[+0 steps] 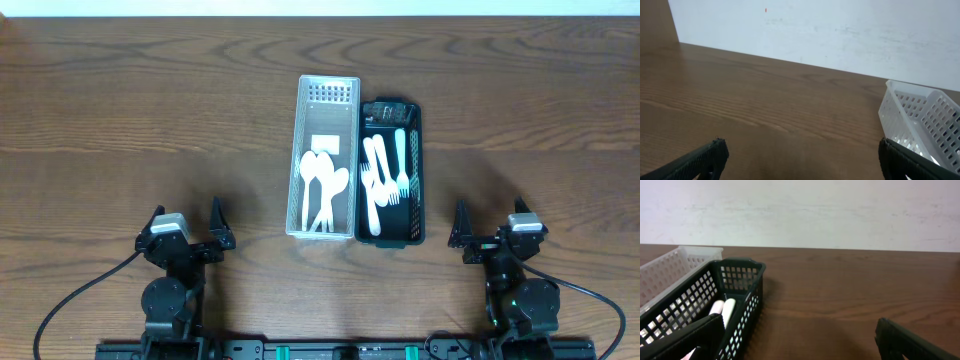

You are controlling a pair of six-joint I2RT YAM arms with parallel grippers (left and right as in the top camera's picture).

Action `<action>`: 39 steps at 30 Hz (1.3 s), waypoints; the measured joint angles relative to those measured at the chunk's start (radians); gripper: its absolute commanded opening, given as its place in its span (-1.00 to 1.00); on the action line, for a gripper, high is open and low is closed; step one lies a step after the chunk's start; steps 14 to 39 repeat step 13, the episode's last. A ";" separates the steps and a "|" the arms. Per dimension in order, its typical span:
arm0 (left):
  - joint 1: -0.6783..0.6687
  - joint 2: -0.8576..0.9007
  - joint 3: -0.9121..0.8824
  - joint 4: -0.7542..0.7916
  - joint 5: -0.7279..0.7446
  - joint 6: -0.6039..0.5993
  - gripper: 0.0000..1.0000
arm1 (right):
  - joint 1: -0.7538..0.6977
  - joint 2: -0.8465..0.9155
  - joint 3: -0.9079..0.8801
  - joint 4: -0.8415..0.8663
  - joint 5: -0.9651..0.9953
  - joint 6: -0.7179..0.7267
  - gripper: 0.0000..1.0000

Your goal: Pack container

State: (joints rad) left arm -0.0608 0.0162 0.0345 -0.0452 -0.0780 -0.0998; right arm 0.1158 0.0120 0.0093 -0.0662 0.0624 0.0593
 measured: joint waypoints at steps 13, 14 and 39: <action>0.000 0.000 0.000 0.000 0.000 0.000 0.96 | 0.000 0.000 0.000 0.000 0.000 0.000 0.98; 0.000 0.000 0.000 0.000 0.000 0.000 0.96 | 0.000 0.000 0.000 0.000 0.000 0.000 0.98; 0.000 0.000 0.000 0.000 0.000 0.000 0.96 | 0.000 0.000 0.000 0.000 0.000 0.000 0.98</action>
